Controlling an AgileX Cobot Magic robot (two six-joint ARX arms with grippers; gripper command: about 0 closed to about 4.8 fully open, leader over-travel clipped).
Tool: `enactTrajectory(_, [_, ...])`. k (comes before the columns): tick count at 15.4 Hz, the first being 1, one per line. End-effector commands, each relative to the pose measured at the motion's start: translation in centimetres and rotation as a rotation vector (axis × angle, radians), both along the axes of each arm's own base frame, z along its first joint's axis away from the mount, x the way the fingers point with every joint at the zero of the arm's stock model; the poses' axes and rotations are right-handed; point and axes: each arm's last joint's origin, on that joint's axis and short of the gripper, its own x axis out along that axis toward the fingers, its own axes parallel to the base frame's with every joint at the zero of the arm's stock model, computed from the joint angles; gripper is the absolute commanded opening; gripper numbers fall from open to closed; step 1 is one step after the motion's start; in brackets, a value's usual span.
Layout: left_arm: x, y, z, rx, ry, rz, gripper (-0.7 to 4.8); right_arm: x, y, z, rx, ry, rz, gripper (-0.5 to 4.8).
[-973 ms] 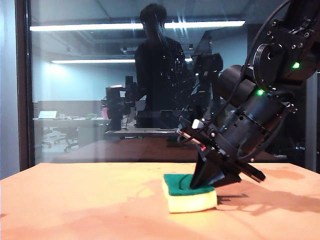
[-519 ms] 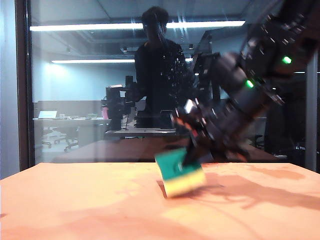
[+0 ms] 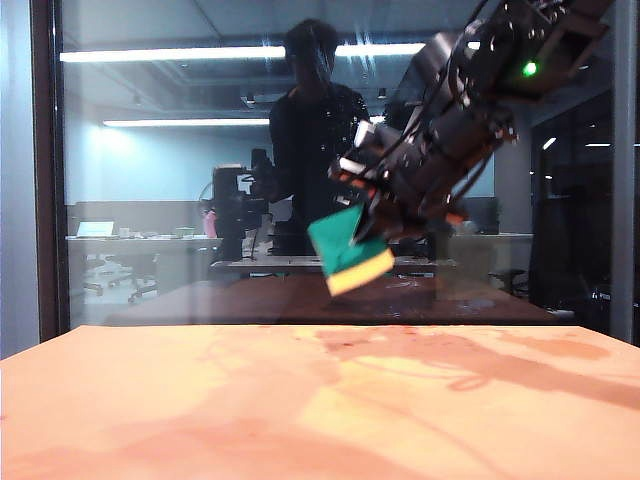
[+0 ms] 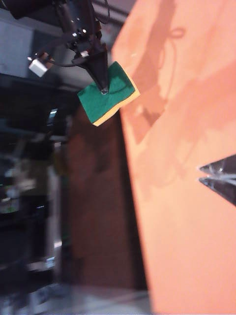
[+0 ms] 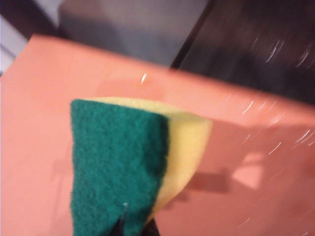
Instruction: Pick up the sponge from the table, wipe the water off the glass, and finally place the sponge back on the table.
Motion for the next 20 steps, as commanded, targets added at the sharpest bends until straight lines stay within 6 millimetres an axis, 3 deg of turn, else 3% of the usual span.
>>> enactTrajectory(1, [-0.1,0.0,0.9,0.004,-0.085,0.009,-0.06,1.6,-1.8,1.8,0.022,-0.101,-0.060,-0.06])
enactTrajectory(7, [-0.1,0.0,0.8,0.004,-0.081,0.008,-0.06,4.4,-6.0,5.5,0.009,-0.334,-0.125,-0.06])
enactTrajectory(14, [0.0,0.0,0.6,0.004,-0.055,0.008,-0.06,5.4,-6.4,10.4,-0.067,-0.700,-0.072,-0.06])
enactTrajectory(17, [0.0,0.0,0.5,0.004,-0.052,0.008,-0.06,5.9,-6.7,12.4,-0.060,-0.778,-0.071,-0.06])
enactTrajectory(20, [0.0,0.0,0.5,0.004,-0.052,0.008,-0.06,7.5,-6.8,14.5,-0.057,-0.861,-0.063,-0.06])
